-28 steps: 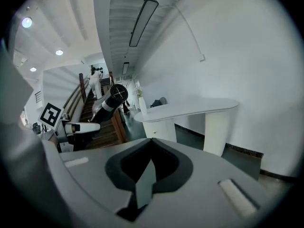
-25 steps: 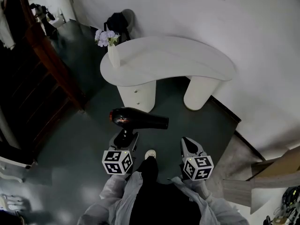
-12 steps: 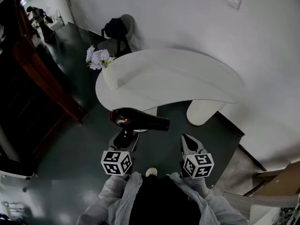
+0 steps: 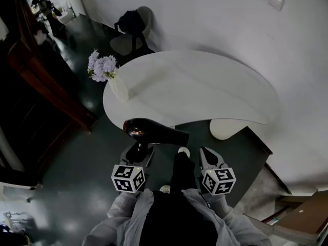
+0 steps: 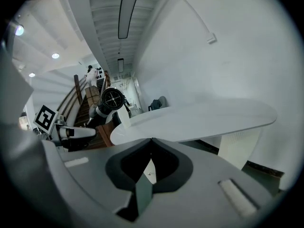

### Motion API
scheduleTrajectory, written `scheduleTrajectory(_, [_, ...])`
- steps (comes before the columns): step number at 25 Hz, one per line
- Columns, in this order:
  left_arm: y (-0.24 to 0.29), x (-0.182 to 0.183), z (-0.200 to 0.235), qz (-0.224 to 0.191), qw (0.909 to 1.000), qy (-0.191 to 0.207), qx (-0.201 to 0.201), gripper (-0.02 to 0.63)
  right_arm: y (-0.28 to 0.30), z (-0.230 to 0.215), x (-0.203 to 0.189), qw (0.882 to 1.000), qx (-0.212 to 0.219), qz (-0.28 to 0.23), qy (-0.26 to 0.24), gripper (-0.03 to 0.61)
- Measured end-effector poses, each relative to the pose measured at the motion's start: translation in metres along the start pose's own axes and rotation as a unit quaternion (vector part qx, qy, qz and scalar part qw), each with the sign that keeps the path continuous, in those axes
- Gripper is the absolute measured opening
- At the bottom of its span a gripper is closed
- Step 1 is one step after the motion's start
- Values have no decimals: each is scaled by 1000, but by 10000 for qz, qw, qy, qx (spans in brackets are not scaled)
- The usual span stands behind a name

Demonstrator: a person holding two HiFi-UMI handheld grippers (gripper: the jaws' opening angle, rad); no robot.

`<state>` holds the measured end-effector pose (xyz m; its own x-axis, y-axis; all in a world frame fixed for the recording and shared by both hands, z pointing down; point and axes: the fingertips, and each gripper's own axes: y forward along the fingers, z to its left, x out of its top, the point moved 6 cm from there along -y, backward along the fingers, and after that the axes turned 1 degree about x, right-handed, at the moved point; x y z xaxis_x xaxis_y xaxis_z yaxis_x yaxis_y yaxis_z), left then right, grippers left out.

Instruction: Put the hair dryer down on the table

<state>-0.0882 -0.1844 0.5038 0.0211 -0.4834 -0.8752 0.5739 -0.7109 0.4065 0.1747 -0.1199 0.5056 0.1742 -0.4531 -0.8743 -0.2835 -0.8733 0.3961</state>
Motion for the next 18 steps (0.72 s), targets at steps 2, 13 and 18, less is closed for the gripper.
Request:
scheduleTrajectory(2, [25, 12, 5, 8, 10000, -28, 93, 276, 24, -15, 16, 9999, 109, 4, -46, 8])
scheduleTrajectory(13, [179, 99, 27, 101, 9995, -54, 287, 276, 149, -109, 114, 9978, 618, -1, -238, 8])
scheduleTrajectory(18, [233, 125, 47, 208, 9987, -38, 464, 276, 191, -136, 137, 9962, 785, 97, -373, 8])
